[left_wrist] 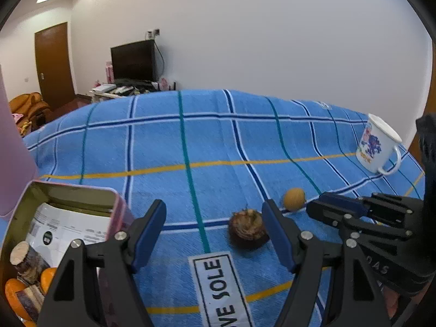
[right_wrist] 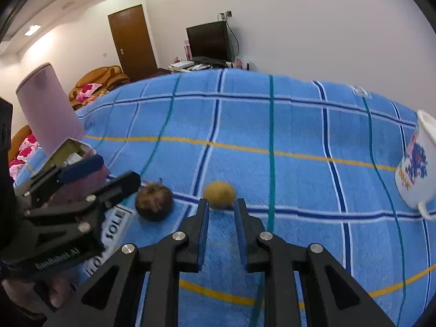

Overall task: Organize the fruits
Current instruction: 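Grasp the sprouting brown taro with the left tool while the right tool grasps the small yellow fruit, then lift and carry the taro and small yellow fruit over the tin tray with both tools, then open the left tool releasing the taro into the tray while the right tool releases the yellow fruit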

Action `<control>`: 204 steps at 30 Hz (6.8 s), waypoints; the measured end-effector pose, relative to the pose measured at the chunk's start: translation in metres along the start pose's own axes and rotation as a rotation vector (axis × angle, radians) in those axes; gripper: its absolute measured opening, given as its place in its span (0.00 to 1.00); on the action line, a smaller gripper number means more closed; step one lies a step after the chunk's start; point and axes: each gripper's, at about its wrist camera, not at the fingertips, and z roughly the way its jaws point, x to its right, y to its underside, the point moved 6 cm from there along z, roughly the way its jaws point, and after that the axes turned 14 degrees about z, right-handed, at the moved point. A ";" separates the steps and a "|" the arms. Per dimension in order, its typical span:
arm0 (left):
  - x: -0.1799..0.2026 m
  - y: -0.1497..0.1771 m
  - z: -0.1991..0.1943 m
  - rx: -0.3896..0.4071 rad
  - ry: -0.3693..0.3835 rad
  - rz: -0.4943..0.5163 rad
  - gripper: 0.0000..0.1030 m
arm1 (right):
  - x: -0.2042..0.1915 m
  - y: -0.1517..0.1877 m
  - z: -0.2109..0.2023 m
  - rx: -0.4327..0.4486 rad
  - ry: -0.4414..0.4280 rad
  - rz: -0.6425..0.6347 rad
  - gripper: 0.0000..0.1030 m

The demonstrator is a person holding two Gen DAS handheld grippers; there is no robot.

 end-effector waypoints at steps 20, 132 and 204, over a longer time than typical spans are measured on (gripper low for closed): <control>0.031 0.007 0.034 -0.153 0.158 0.067 0.41 | 0.018 -0.009 -0.011 0.073 -0.047 0.122 0.42; 0.024 -0.005 -0.064 0.253 -0.096 0.121 0.41 | -0.031 0.011 -0.077 0.381 -0.079 -0.095 0.31; -0.055 0.066 -0.143 0.177 -0.159 -0.022 0.41 | -0.131 0.042 -0.093 0.318 -0.217 -0.217 0.31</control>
